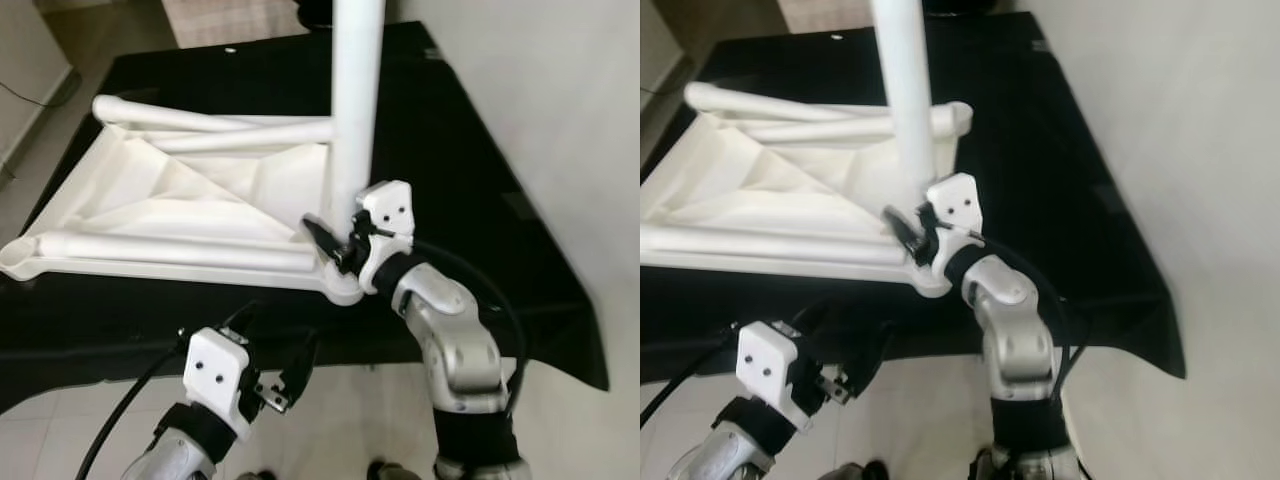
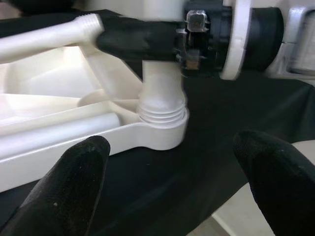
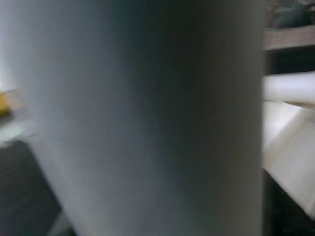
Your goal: Building children table
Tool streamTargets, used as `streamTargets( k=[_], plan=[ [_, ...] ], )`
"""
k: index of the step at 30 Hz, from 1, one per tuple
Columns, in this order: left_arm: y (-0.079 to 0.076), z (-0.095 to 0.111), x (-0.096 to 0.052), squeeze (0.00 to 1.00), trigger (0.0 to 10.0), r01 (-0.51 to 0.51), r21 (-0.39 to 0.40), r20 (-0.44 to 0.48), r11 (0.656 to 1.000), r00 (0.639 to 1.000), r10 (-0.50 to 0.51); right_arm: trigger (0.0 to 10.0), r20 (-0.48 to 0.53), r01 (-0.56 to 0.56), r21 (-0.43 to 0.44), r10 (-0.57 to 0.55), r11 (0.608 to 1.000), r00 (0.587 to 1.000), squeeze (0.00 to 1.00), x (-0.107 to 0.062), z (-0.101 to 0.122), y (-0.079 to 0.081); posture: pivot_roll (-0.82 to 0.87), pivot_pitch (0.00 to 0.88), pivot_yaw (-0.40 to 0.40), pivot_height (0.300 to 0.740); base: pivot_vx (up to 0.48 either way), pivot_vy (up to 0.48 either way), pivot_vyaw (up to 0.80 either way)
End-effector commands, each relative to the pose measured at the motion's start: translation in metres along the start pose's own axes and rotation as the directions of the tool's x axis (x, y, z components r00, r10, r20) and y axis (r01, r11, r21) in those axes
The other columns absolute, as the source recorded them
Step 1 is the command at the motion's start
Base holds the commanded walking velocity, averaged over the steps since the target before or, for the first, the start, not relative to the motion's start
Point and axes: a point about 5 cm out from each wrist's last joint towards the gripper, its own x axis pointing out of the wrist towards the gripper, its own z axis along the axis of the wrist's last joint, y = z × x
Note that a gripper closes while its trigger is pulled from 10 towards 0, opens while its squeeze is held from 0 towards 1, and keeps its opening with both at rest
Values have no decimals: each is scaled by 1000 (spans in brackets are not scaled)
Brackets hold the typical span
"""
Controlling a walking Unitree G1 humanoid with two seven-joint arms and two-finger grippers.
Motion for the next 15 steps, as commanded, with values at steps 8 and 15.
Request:
streamTargets(
  k=[8,15],
  plan=[
    [-3,-1,-5,0,10000,-18,-2,-16,1000,1000,18,10000,-169,-581,-19,570,814,804,0,1,0,-11,49,250,19,740,0,0,0],
    [-4,0,-7,0,10000,-16,-4,-19,1000,1000,16,10000,-148,-666,-20,657,746,739,0,14,17,-20,58,260,23,740,0,0,0]
  ],
)
